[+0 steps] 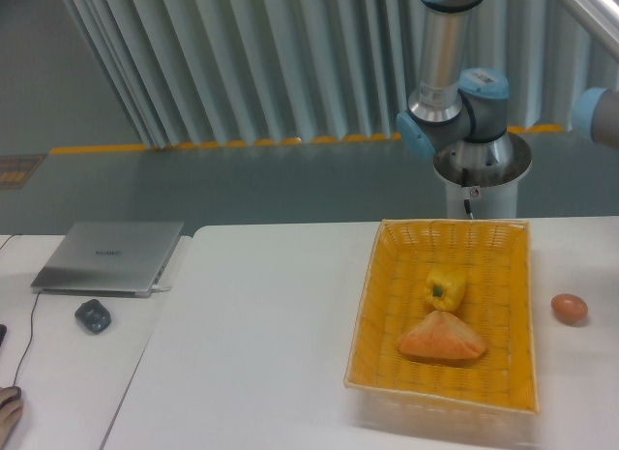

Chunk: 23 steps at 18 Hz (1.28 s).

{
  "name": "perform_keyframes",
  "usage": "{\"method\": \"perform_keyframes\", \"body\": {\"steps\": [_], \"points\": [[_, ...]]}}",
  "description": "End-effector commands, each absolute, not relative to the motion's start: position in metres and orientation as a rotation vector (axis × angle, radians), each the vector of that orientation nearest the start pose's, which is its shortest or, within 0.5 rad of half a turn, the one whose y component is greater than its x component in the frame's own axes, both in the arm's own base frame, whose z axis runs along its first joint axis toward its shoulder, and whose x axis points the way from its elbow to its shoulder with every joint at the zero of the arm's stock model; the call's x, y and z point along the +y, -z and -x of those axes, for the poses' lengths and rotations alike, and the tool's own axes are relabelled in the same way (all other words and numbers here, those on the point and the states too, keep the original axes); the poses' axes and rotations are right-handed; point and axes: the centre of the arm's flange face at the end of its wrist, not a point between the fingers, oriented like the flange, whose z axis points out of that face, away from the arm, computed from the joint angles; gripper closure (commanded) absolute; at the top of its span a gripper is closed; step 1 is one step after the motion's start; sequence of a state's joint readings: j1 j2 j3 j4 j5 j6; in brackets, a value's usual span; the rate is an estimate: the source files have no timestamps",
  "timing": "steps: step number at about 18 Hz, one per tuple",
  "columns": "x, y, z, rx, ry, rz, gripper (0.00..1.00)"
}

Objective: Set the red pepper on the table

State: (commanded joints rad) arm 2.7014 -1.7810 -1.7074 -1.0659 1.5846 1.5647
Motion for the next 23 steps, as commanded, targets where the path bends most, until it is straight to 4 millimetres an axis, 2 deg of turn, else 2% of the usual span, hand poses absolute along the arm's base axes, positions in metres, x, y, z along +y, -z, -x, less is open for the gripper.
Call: {"method": "perform_keyframes", "body": {"steps": [3,6,7,12,14,23], "points": [[0.373,-0.372,0.454,0.771,-0.183,3.028,0.0],[0.382,-0.388,0.454,1.22,-0.183,2.872,0.0],[0.387,-0.396,0.454,1.253,-0.195,2.818,0.0],[0.398,-0.393,0.453,1.315,-0.183,2.786,0.0],[0.405,-0.38,0.454,1.33,-0.138,2.788,0.0],[0.407,-0.368,0.457,1.336,-0.11,2.809,0.0]]}}
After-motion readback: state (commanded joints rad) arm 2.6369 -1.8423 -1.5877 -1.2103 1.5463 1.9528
